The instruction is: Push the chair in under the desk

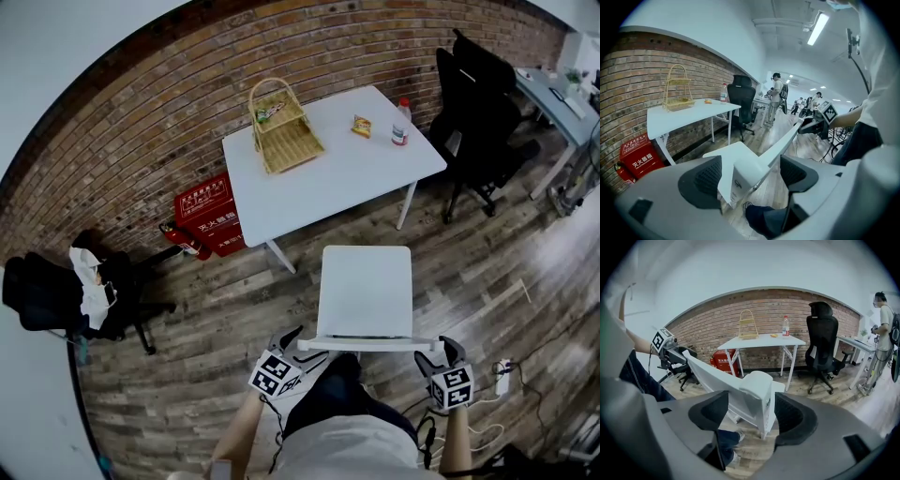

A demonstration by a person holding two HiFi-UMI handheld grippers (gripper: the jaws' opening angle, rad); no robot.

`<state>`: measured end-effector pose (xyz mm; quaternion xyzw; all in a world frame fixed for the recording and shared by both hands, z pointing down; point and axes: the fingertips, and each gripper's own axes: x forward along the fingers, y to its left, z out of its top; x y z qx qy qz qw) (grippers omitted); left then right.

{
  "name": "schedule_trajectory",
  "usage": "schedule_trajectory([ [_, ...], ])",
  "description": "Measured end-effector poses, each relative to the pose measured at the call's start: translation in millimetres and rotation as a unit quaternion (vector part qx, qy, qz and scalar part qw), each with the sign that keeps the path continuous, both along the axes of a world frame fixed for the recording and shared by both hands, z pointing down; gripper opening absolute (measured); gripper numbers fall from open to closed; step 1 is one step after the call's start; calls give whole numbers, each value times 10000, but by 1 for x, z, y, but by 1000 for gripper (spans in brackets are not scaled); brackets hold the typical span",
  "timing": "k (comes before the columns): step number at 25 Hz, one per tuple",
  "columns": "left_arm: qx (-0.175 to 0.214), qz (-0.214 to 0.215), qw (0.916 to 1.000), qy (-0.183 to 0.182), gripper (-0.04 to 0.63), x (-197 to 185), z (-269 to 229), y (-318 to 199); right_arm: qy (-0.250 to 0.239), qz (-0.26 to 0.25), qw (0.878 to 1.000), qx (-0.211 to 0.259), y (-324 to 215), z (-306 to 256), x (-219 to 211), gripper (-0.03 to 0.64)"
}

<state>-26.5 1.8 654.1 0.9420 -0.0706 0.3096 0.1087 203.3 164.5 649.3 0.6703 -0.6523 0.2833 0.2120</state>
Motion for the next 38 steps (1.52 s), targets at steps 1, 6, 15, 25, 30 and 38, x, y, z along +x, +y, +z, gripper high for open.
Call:
schedule_trajectory([
  [1,-21,-8,10000,-32,393,1,3,-1,-35,-9,10000,-5,-1,1,1,313],
  [6,-126,144,9997,-176,390,9,15,7,-226,-109,9997,-9,0,3,-2,310],
  [15,191,166,9994,-254,348,15,18,9,-160,72,9998,80,-3,2,-2,296],
  [25,228,143,9991,-341,344,18,21,4,-213,201,9995,-108,-8,5,4,298],
  [30,172,141,9989,-404,339,27,20,-8,-196,159,9996,-140,-22,5,14,298],
  [38,253,-30,9990,-360,337,37,20,-42,-207,12,9996,-188,-61,7,27,298],
])
